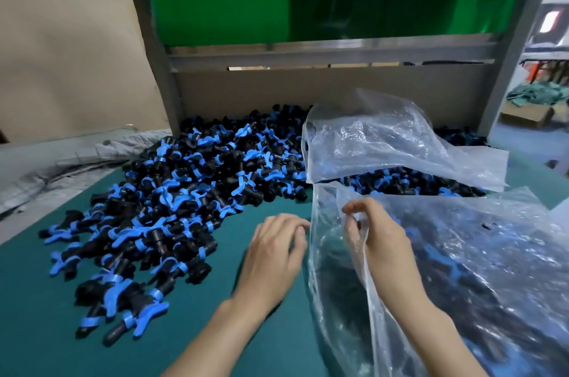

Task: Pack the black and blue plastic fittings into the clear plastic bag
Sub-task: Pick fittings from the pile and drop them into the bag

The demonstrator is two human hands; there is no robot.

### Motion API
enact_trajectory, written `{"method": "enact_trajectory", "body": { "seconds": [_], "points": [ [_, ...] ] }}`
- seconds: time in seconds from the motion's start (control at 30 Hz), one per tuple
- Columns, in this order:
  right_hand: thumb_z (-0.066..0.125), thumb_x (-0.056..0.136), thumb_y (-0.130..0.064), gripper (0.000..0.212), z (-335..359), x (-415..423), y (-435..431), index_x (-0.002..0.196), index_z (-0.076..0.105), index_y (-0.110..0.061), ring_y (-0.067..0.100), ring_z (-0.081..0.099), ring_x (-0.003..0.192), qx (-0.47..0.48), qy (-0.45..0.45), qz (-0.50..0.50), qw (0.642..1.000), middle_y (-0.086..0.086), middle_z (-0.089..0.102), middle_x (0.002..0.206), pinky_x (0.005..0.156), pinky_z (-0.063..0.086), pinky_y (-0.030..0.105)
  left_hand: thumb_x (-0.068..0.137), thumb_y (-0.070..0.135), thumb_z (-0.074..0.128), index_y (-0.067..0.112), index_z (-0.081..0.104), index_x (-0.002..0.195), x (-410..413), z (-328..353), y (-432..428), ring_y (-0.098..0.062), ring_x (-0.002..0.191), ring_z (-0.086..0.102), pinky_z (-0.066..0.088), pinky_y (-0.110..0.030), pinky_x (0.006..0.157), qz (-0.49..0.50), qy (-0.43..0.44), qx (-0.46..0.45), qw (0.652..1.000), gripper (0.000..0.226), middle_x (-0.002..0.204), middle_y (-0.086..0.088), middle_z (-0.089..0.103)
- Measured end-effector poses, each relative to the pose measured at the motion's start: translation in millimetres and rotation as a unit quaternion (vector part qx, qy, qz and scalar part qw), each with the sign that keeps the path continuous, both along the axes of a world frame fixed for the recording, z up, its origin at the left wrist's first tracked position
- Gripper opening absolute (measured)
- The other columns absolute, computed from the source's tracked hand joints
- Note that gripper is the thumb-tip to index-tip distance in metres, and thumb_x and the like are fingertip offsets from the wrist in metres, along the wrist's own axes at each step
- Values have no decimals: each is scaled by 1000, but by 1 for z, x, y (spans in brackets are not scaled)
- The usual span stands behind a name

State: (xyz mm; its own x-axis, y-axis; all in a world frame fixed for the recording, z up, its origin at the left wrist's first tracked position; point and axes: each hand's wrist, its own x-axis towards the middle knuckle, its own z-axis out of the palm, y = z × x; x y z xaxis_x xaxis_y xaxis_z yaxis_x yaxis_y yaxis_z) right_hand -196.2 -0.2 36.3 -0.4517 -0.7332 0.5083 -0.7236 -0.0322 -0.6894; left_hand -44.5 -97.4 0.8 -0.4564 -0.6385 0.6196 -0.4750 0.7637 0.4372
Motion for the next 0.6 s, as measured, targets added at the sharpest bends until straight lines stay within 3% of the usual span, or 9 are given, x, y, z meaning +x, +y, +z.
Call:
{"method": "enact_trajectory", "body": {
  "seconds": [0.1, 0.17, 0.27, 0.37, 0.5, 0.6],
  "points": [
    [51, 100, -16, 30, -12, -2, -4, 100, 50, -46, 10, 62, 88, 44, 0, -1, 999, -16, 65, 95, 72, 52, 40, 101, 30, 38, 23, 47, 136, 9, -15, -28, -15, 126, 40, 35, -33, 105, 141, -57, 83, 985, 36, 139, 5, 45],
    [48, 99, -10, 35, -17, -5, -5, 106, 51, -44, 11, 60, 85, 68, 18, -7, 998, -15, 63, 93, 67, 50, 35, 102, 32, 37, 20, 31, 148, 1, -16, -44, -27, 140, 28, 33, -42, 110, 202, -102, 137, 964, 48, 157, -9, 24],
    [48, 94, -1, 39, -18, -6, -6, 113, 54, -34, 13, 56, 76, 83, 62, -16, 994, -15, 60, 89, 58, 42, 29, 102, 35, 38, 19, 12, 155, -12, -10, -67, -34, 150, 2, 27, -47, 115, 240, -120, 171, 948, 62, 163, -15, -6],
    [46, 94, -3, 35, -17, -6, -6, 116, 55, -29, 23, 57, 81, 97, 78, -14, 992, -7, 64, 101, 63, 42, 38, 100, 37, 44, 19, 1, 157, -18, -10, -91, -36, 149, -14, 36, -47, 110, 274, -116, 164, 940, 73, 161, -15, -20],
    [45, 100, -16, 23, -18, -8, -5, 117, 55, -28, 27, 58, 85, 94, 77, -14, 992, -5, 66, 110, 71, 46, 41, 99, 37, 49, 19, -3, 157, -24, -5, -114, -40, 148, -13, 46, -46, 101, 325, -111, 138, 929, 80, 160, -17, -23],
    [46, 102, -20, 19, -18, -8, -6, 116, 55, -28, 26, 58, 87, 93, 87, -16, 992, -6, 66, 112, 73, 47, 41, 98, 37, 51, 17, 7, 156, -23, -2, -121, -41, 148, -5, 47, -45, 97, 317, -127, 146, 928, 75, 162, -15, -3]
  ]
}}
